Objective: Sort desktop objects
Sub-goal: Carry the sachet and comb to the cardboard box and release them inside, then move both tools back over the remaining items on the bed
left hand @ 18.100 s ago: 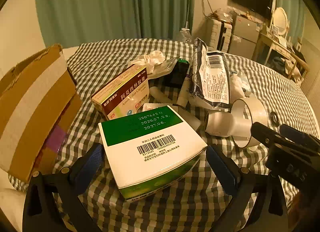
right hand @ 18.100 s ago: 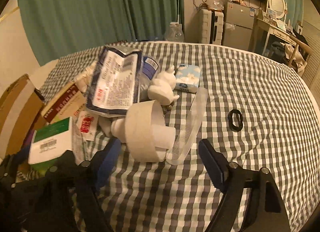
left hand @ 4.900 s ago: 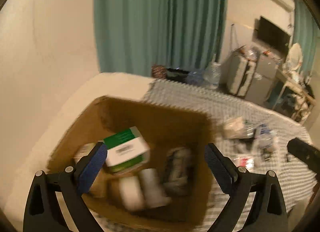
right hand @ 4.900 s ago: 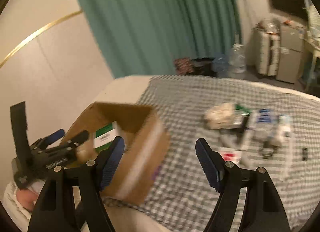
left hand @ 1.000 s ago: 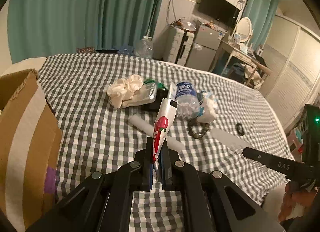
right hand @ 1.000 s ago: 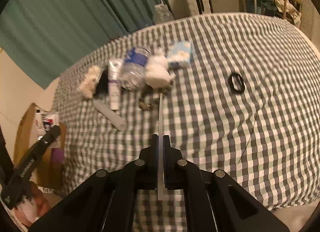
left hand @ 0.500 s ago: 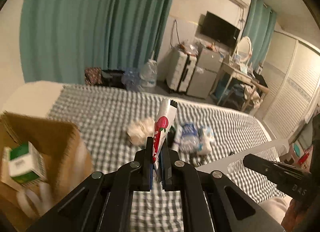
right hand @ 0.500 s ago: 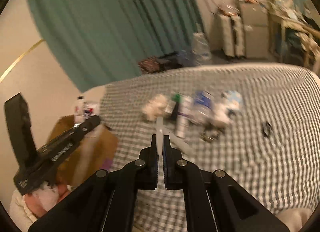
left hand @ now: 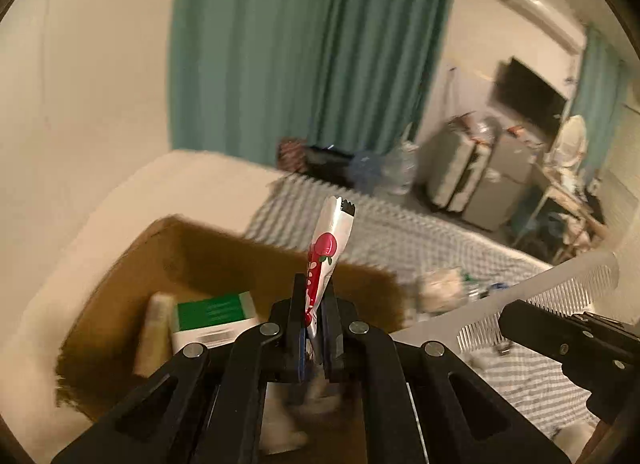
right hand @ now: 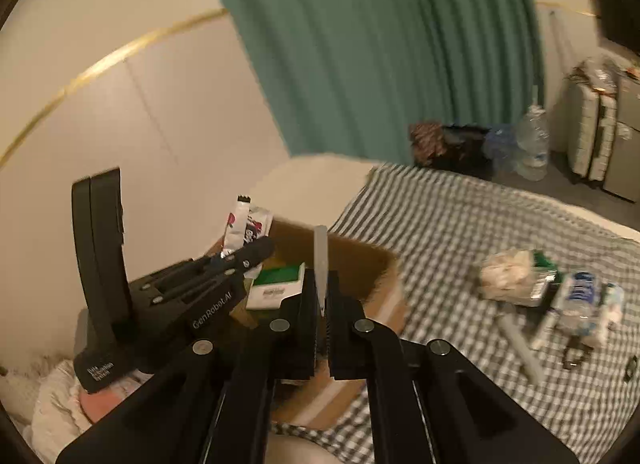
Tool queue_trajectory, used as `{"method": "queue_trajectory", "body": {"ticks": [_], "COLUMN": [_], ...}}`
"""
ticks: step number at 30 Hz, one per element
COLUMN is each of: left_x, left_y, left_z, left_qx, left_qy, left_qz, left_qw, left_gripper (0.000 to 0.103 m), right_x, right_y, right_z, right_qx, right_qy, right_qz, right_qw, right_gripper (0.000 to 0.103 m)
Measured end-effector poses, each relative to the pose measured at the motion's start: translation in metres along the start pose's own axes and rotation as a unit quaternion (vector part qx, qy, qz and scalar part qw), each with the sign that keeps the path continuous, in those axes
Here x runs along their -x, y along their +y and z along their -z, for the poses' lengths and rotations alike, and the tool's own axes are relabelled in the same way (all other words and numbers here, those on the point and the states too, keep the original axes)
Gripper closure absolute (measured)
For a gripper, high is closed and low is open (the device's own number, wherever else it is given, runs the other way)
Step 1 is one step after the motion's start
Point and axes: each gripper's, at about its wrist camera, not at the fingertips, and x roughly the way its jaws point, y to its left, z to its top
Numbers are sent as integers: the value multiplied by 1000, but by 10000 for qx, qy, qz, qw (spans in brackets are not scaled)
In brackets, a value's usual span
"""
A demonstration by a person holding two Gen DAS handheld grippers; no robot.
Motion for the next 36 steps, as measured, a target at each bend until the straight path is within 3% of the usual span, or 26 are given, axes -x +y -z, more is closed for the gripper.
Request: {"method": "queue_trajectory", "body": {"ticks": [5, 6, 7, 9, 10, 13, 17, 21, 26, 31, 36], "left_x": [-17, -21, -22, -27, -28, -17, -2, 19, 32, 27, -3], "left_y": [29, 32, 35, 36, 36, 34, 22, -20, -83, -144, -190], "left_z": [14, 17, 22, 32, 37, 45, 41, 29, 35, 60, 81], "left_qx": [107, 98, 67, -20, -54, -84, -20, -175, -402, -462, -640], "left_qy": [299, 383, 461, 690, 743, 617, 529, 170, -40, 58, 444], "left_qz": [-303, -356, -410, -568, -638, -725, -641, -333, 43, 360, 410], "left_qw": [9990, 9986, 9981, 9960, 9952, 9954, 9965, 9991, 9992, 9983, 9961], "left_gripper": [94, 84, 75, 20, 15, 13, 10, 2, 0, 0, 0], "right_x": [-47, -54, -54, -45, -37, -12, 39, 89, 157, 211, 227], "right_y": [14, 15, 14, 10, 8, 0, -26, -58, -115, -174, -221], "right_z": [4, 4, 4, 4, 3, 1, 9, 24, 50, 85, 126], "right_qx": [44, 8, -5, -95, -142, -227, -421, -618, -1079, -1359, -1785], "right_qy": [346, 398, 430, 271, 125, -154, -645, -973, -1203, -1333, -1208], "right_qz": [-20, 45, 91, 248, 274, 365, 881, 1444, 2107, 2800, 2986], "right_qw": [9994, 9992, 9990, 9993, 9994, 9990, 9931, 9828, 9641, 9409, 9297], "right_gripper": [99, 85, 57, 37, 37, 37, 31, 29, 26, 23, 23]}}
